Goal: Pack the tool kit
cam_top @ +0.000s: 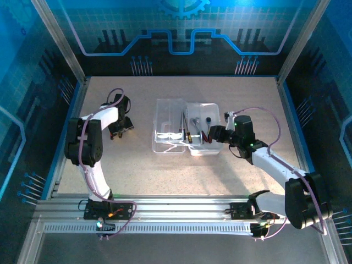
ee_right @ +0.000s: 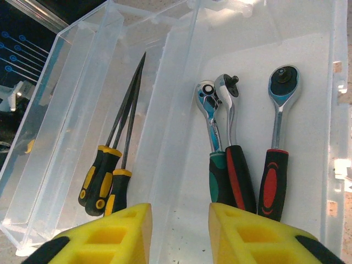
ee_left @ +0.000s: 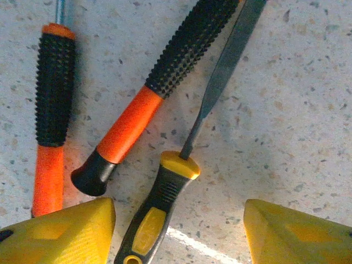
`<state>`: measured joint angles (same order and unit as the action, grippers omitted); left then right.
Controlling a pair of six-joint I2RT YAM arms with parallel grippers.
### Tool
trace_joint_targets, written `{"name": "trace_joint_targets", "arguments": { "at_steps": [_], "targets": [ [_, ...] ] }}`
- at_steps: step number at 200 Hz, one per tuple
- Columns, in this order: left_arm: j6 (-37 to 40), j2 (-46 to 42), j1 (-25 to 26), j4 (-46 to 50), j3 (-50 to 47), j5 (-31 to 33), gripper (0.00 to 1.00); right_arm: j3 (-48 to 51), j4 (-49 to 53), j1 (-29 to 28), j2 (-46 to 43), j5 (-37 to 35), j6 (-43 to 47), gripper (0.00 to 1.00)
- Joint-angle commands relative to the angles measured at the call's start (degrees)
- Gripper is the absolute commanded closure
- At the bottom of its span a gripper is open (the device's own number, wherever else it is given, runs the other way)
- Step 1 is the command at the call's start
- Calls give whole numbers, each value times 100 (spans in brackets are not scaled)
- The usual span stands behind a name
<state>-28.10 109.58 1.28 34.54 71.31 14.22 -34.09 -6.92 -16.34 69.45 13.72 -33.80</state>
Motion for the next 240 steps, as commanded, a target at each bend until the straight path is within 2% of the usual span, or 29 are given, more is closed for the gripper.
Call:
{"name": "trace_joint_targets", "arguments": {
  "at_steps": [1,15,45,75,123,160,193,240],
  "targets": [
    [-53,4,-19,112,-4,-354,39,60,-83,95,-110,28,-4,67],
    [-64,-80,19,52,-87,-415,40,60,-90,104,-98,47,-17,67],
    [-14,-191,191,76,-134,-336,51,53,-109,115,-75,101,-39,67],
    [27,-97,230,83,-150,-338,70,60,-108,156,-117,158,-73,67],
    [295,31,616,272,17,-114,80,102,-99,216,-228,179,-100,68],
    [490,26,1051,407,68,-54,93,99,-31,211,-333,91,-66,68],
    [515,-305,1349,425,-79,-31,97,106,-20,214,-344,84,-65,68],
    [445,-392,1390,542,-292,-194,89,117,-25,225,-370,83,-73,68]
  ]
}}
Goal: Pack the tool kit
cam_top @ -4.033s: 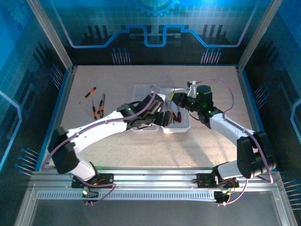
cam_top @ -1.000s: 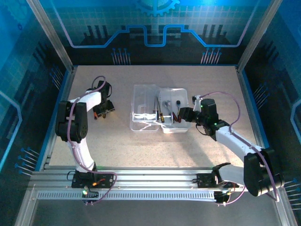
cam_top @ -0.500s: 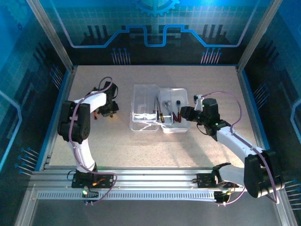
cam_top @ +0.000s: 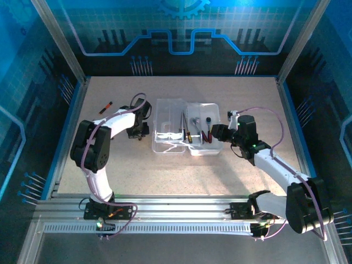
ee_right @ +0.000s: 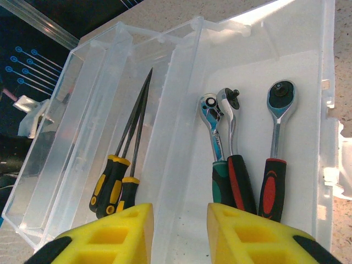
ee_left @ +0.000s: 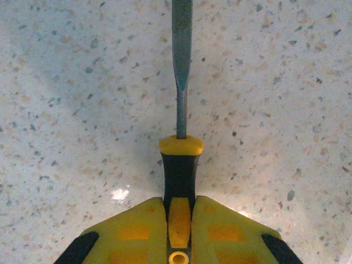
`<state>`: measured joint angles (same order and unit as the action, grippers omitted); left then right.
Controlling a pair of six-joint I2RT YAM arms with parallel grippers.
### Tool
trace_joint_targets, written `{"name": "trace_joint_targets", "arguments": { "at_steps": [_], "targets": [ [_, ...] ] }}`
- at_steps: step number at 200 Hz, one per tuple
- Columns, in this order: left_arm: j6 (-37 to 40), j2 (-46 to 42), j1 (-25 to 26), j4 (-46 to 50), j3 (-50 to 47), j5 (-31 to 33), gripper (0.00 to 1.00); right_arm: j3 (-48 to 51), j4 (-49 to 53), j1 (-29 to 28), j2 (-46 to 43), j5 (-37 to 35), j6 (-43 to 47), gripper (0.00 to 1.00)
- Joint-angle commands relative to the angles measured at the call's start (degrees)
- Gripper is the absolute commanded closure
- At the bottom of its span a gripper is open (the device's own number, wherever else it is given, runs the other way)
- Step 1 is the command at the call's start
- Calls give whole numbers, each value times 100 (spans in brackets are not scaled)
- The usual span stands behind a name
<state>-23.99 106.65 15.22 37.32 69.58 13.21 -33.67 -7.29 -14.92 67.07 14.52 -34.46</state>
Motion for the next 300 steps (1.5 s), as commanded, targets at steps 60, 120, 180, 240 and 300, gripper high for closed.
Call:
{"name": "trace_joint_targets", "arguments": {
  "at_steps": [60,120,180,240,300],
  "targets": [
    [8,263,-11,249,-61,-332,84,79,19,95,-141,-28,0,68],
    [28,444,-8,276,-19,-371,62,80,43,119,-203,-2,-8,68],
    [127,-213,-10,325,-138,-299,98,141,-99,119,-212,56,-104,68],
    [87,-1968,278,694,-163,-80,99,44,-232,105,-36,269,-215,68],
    [-114,-2704,1410,790,149,77,99,-475,248,-33,-218,494,-267,66]
  ]
}}
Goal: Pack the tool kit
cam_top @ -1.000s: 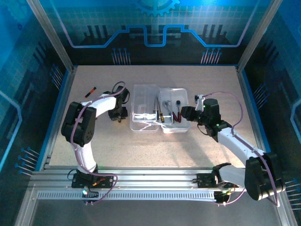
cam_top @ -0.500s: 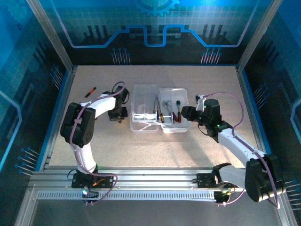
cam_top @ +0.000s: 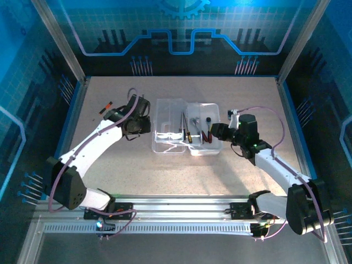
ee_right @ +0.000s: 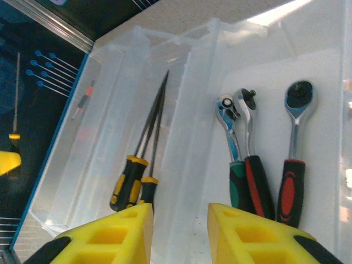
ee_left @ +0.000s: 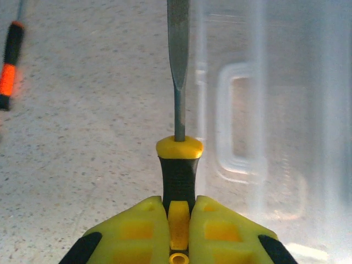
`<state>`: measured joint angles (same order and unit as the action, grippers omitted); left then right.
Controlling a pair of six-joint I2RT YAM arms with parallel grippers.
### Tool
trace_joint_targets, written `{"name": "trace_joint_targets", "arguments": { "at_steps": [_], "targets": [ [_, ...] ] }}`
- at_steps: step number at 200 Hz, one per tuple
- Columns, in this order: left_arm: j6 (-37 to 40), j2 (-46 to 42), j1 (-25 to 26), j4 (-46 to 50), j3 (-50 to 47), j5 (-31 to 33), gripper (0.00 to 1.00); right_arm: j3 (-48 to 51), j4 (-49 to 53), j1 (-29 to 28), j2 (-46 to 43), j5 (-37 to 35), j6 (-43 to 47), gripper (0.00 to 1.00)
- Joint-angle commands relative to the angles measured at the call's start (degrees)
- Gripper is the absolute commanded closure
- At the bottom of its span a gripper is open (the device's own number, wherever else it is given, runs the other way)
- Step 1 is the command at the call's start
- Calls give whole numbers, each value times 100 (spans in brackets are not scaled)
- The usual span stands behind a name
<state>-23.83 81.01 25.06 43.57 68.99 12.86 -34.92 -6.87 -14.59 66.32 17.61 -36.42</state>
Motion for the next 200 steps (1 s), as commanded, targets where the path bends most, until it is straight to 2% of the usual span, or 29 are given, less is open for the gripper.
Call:
{"name": "trace_joint_targets", "arguments": {
  "at_steps": [1,25,78,105,149,200],
  "targets": [
    [-134,-135,450,163,209,116,99,-363,214,-68,-149,193,-73,66],
    [-207,-21,965,-12,358,176,99,-608,375,-164,-226,230,-128,65],
    [-334,296,1675,-497,488,-67,99,-1115,611,-418,-313,159,-221,65],
    [-336,502,2026,-664,537,-99,98,-1286,489,-592,-197,152,-338,61],
    [-297,685,2310,-834,616,-221,98,-1513,231,-785,218,96,-529,58],
    [-236,760,2358,-749,737,-316,98,-1805,7,-970,835,99,-833,56]
  ]
}}
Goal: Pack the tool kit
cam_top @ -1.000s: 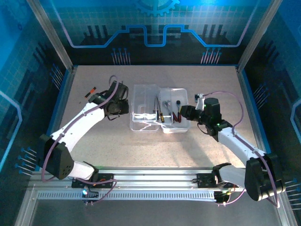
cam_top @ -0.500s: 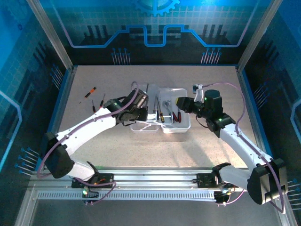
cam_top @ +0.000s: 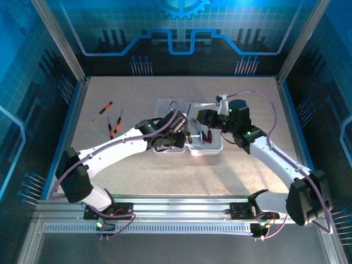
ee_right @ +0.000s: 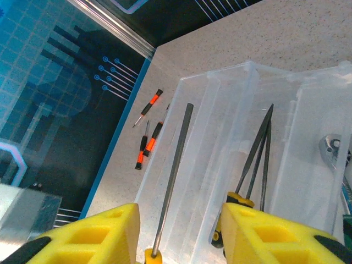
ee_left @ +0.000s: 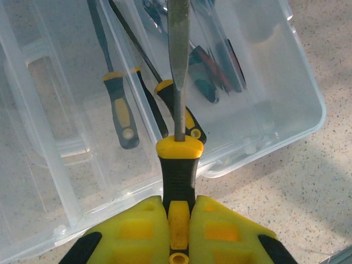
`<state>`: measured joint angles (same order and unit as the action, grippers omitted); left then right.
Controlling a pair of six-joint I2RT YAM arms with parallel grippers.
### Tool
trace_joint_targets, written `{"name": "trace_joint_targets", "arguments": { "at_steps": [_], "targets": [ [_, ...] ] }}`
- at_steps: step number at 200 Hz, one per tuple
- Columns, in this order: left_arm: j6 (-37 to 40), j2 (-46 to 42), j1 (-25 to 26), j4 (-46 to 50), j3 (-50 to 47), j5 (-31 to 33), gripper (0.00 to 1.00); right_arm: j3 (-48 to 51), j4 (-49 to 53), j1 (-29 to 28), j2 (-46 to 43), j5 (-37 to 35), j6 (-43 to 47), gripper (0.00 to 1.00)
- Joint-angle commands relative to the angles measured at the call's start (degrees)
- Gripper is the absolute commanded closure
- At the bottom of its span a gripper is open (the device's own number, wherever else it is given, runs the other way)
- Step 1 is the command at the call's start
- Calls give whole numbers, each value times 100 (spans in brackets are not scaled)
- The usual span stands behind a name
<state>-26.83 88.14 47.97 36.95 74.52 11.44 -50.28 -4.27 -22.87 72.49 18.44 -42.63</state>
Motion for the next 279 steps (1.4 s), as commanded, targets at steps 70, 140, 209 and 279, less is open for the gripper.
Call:
{"name": "trace_joint_targets", "arguments": {
  "at_steps": [70,140,209,279],
  "targets": [
    [-46,161,237,-254,199,-383,98,-412,-589,-171,869,290,-434,61],
    [-16,97,259,-196,214,-244,72,-315,-637,-170,824,169,-406,96],
    [-62,-1079,-6,-103,-266,1285,13,-854,250,209,1054,405,726,100],
    [-560,-2193,-847,-344,-1347,1225,8,-2368,1518,328,2588,537,1770,99]
  ]
}}
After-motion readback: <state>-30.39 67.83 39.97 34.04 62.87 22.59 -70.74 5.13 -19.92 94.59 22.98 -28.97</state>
